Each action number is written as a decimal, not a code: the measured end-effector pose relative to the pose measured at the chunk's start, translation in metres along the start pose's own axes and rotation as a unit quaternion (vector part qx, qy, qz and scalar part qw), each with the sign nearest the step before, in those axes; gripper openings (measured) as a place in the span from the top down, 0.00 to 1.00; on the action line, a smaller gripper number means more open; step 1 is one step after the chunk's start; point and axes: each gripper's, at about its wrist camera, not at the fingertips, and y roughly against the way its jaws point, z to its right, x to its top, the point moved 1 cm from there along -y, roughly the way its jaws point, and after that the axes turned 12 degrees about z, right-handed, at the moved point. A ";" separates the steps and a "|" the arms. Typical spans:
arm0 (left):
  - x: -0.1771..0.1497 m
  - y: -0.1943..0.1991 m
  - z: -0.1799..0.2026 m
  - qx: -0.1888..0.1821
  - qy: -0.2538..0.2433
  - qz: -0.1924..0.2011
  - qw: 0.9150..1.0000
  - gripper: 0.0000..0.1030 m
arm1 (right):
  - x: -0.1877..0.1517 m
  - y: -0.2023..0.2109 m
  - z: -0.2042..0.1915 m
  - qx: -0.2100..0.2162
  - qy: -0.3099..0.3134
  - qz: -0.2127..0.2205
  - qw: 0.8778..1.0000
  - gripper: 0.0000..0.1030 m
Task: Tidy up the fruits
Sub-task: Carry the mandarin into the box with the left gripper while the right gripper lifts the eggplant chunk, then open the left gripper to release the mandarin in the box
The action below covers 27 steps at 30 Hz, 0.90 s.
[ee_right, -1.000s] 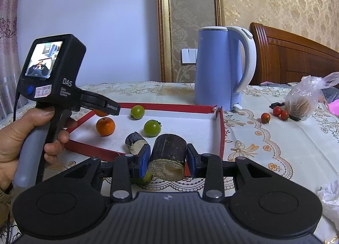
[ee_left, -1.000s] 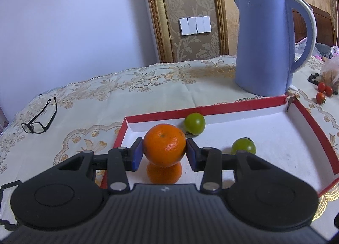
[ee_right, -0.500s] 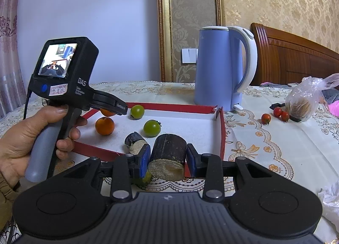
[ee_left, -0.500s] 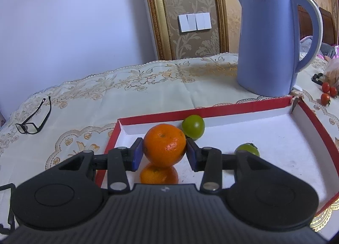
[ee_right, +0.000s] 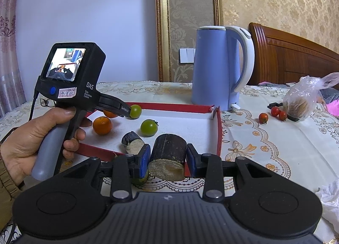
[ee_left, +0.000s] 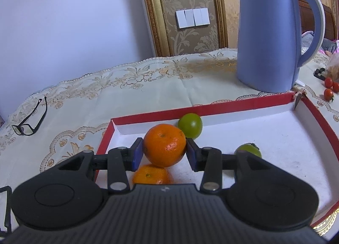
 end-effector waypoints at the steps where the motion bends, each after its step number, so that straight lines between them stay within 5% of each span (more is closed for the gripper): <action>1: 0.000 -0.001 0.000 0.000 0.000 0.000 1.000 0.61 | 0.000 0.000 0.000 0.000 -0.001 0.000 1.000 0.66; 18: 0.003 0.010 0.000 -0.001 -0.002 0.009 1.000 0.55 | 0.000 -0.003 -0.002 -0.001 0.002 -0.005 1.000 0.66; 22: 0.006 0.021 -0.004 0.006 0.006 0.020 1.000 0.36 | 0.001 -0.005 -0.003 -0.002 0.002 -0.005 1.000 0.66; 27: 0.006 0.037 -0.010 0.012 0.000 0.031 0.999 0.33 | 0.000 -0.013 -0.003 0.003 -0.005 -0.012 1.000 0.66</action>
